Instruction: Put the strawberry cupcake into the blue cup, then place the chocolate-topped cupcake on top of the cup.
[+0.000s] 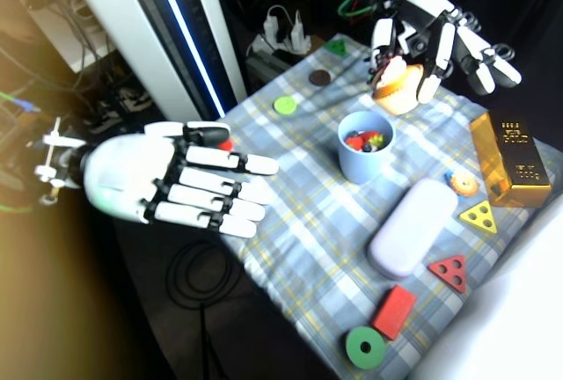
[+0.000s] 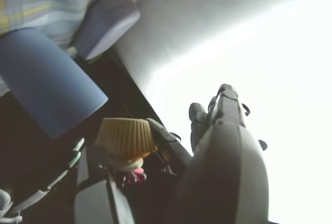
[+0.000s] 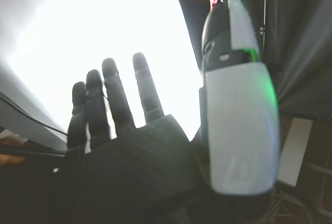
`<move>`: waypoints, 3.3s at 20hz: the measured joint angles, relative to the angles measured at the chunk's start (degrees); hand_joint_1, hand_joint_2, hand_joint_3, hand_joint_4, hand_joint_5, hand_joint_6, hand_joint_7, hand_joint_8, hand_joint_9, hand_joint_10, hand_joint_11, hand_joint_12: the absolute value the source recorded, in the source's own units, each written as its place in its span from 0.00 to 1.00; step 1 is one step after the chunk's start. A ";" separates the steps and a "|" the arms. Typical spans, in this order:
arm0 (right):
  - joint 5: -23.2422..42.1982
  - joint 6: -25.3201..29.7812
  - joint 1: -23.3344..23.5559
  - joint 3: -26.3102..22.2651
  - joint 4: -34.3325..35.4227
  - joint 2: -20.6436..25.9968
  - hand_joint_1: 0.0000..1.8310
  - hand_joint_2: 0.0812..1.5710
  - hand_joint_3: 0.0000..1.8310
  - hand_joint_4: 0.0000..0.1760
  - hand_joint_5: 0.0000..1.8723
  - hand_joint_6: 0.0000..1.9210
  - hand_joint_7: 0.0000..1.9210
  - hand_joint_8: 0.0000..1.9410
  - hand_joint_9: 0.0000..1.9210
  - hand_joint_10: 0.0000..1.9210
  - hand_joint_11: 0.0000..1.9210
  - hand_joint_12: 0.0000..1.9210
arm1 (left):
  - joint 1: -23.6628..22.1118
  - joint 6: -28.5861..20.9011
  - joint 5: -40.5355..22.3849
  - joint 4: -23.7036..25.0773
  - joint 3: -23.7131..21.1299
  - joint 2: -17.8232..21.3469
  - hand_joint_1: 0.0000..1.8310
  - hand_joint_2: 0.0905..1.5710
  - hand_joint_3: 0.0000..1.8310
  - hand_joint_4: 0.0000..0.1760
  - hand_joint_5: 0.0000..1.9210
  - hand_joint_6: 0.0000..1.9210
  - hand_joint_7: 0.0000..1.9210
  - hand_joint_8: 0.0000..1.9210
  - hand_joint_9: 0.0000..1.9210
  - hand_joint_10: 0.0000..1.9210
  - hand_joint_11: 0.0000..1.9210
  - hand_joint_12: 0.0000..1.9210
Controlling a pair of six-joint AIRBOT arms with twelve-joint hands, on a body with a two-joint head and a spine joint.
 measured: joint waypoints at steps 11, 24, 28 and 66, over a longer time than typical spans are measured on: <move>0.24 0.00 -0.42 0.00 0.00 0.04 0.09 0.63 0.00 0.50 0.06 0.00 0.13 0.00 0.08 0.00 0.00 0.14 | -1.90 -5.53 2.08 2.78 2.89 -2.21 0.58 0.65 0.00 1.00 0.58 0.39 0.19 0.00 0.03 0.00 0.00 0.00; 0.39 0.17 -0.59 0.00 -0.09 0.04 0.11 0.63 0.00 0.51 0.07 0.00 0.13 0.00 0.08 0.00 0.00 0.13 | -3.30 -5.51 7.76 6.80 4.28 -4.94 0.49 0.55 0.00 0.98 0.50 0.05 0.15 0.00 0.00 0.00 0.00 0.00; 0.35 0.17 -0.59 0.00 -0.02 0.02 0.12 0.64 0.00 0.48 0.07 0.00 0.13 0.00 0.09 0.00 0.00 0.14 | -3.78 -5.55 8.15 7.06 4.28 -5.16 0.43 0.56 0.00 0.99 0.49 0.00 0.13 0.00 0.00 0.00 0.00 0.00; 0.35 0.59 -0.63 0.02 -0.02 0.00 0.10 0.63 0.00 0.51 0.06 0.00 0.12 0.00 0.08 0.00 0.01 0.10 | -3.65 -5.57 9.81 7.43 3.52 -3.06 0.32 0.54 0.00 1.00 0.44 0.00 0.16 0.00 0.03 0.00 0.00 0.00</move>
